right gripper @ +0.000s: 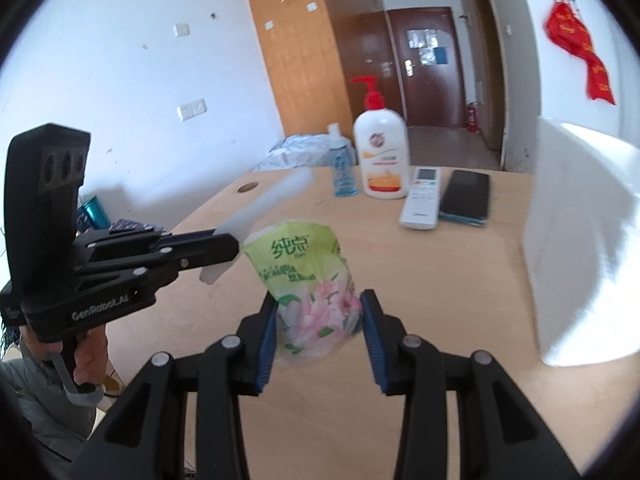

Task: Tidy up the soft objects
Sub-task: 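Lift the foam tube and tissue pack and carry both tools toward the white foam box, then lower the tissue pack into the foam box and open the right tool while the left tool lowers the tube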

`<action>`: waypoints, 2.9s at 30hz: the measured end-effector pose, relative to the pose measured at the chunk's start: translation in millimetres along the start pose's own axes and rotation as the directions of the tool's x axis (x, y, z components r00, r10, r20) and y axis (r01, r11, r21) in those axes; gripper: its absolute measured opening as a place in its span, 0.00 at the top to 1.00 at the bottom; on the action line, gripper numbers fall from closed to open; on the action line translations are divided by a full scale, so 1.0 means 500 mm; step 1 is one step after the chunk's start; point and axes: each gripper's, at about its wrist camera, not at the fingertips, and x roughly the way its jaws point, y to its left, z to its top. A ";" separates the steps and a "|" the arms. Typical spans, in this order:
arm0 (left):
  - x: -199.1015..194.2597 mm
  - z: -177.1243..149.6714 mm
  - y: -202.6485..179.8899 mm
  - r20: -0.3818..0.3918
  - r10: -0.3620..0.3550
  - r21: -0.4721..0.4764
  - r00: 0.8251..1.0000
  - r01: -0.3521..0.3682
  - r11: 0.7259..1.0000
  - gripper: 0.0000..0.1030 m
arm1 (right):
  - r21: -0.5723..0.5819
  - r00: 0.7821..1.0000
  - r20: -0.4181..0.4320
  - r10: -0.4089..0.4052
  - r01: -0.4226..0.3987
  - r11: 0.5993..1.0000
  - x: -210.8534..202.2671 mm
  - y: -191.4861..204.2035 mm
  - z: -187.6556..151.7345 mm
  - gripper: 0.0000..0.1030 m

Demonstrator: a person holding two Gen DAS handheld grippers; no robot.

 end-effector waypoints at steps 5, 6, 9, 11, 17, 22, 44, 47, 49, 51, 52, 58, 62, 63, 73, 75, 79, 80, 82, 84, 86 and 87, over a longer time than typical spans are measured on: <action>-0.019 0.013 -0.045 0.071 -0.022 0.001 0.997 0.022 1.000 0.93 | 0.042 0.998 0.047 -0.046 0.044 0.998 -0.051 -0.022 -0.014 0.57; -0.022 0.015 -0.055 0.087 -0.028 0.004 0.996 0.027 1.000 0.93 | 0.050 0.997 0.054 -0.052 0.049 0.998 -0.058 -0.028 -0.017 0.57; -0.028 0.021 -0.082 0.110 -0.049 0.021 0.993 0.047 0.999 0.93 | 0.071 0.994 0.076 -0.080 0.075 0.995 -0.081 -0.041 -0.023 0.57; -0.026 0.025 -0.102 0.117 -0.075 0.028 0.990 0.072 0.997 0.93 | 0.083 0.991 0.089 -0.099 0.092 0.992 -0.097 -0.048 -0.027 0.57; -0.021 0.033 -0.163 0.128 -0.143 0.065 0.981 0.136 0.989 0.93 | 0.112 0.978 0.125 -0.170 0.156 0.981 -0.155 -0.068 -0.044 0.57; -0.025 0.037 -0.204 0.146 -0.176 0.073 0.973 0.167 0.983 0.93 | 0.153 0.961 0.154 -0.230 0.207 0.966 -0.206 -0.093 -0.064 0.57; 0.003 0.056 -0.323 0.134 -0.285 0.121 0.949 0.269 0.955 0.93 | 0.246 0.898 0.184 -0.400 0.352 0.903 -0.299 -0.127 -0.108 0.57; 0.007 0.058 -0.331 0.130 -0.295 0.128 0.947 0.279 0.952 0.93 | 0.253 0.892 0.188 -0.411 0.361 0.898 -0.307 -0.128 -0.113 0.57; 0.009 0.061 -0.333 0.130 -0.304 0.132 0.944 0.287 0.949 0.93 | 0.256 0.889 0.190 -0.417 0.365 0.895 -0.311 -0.132 -0.116 0.57; 0.010 0.063 -0.337 0.132 -0.308 0.134 0.942 0.291 0.947 0.93 | 0.260 0.884 0.189 -0.428 0.375 0.890 -0.314 -0.130 -0.118 0.57; 0.011 0.064 -0.338 0.131 -0.312 0.135 0.941 0.295 0.946 0.93 | 0.263 0.883 0.187 -0.431 0.378 0.888 -0.316 -0.131 -0.118 0.57; 0.005 0.081 -0.336 0.149 -0.312 0.135 0.939 0.293 0.947 0.93 | 0.262 0.876 0.200 -0.439 0.384 0.885 -0.330 -0.132 -0.115 0.57; -0.003 0.097 -0.343 0.163 -0.304 0.146 0.939 0.282 0.948 0.93 | 0.256 0.869 0.212 -0.447 0.392 0.884 -0.340 -0.130 -0.104 0.57; -0.004 0.101 -0.344 0.166 -0.304 0.147 0.938 0.281 0.948 0.93 | 0.254 0.868 0.213 -0.448 0.394 0.883 -0.341 -0.130 -0.101 0.57; 0.008 0.158 -0.361 0.174 -0.293 0.157 0.940 0.267 0.951 0.93 | 0.237 0.864 0.220 -0.453 0.403 0.884 -0.346 -0.150 -0.054 0.57; 0.015 0.170 -0.365 0.176 -0.288 0.160 0.941 0.262 0.952 0.93 | 0.228 0.866 0.220 -0.449 0.402 0.887 -0.342 -0.155 -0.046 0.57; 0.030 0.193 -0.373 0.169 -0.282 0.165 0.944 0.255 0.953 0.93 | 0.220 0.867 0.223 -0.446 0.401 0.889 -0.338 -0.171 -0.022 0.57; 0.035 0.199 -0.373 0.167 -0.280 0.162 0.945 0.254 0.954 0.93 | 0.218 0.868 0.225 -0.444 0.399 0.891 -0.337 -0.175 -0.017 0.57; 0.043 0.209 -0.372 0.163 -0.280 0.157 0.946 0.255 0.954 0.93 | 0.216 0.869 0.226 -0.440 0.396 0.893 -0.335 -0.184 -0.008 0.57; 0.051 0.219 -0.371 0.163 -0.274 0.152 0.948 0.250 0.956 0.93 | 0.212 0.870 0.227 -0.437 0.394 0.894 -0.332 -0.191 0.004 0.57; 0.058 0.230 -0.371 0.164 -0.272 0.150 0.948 0.248 0.957 0.93 | 0.206 0.872 0.228 -0.434 0.393 0.896 -0.330 -0.201 0.014 0.57; 0.060 0.234 -0.372 0.162 -0.271 0.149 0.949 0.248 0.957 0.93 | 0.204 0.873 0.227 -0.432 0.391 0.897 -0.327 -0.204 0.018 0.57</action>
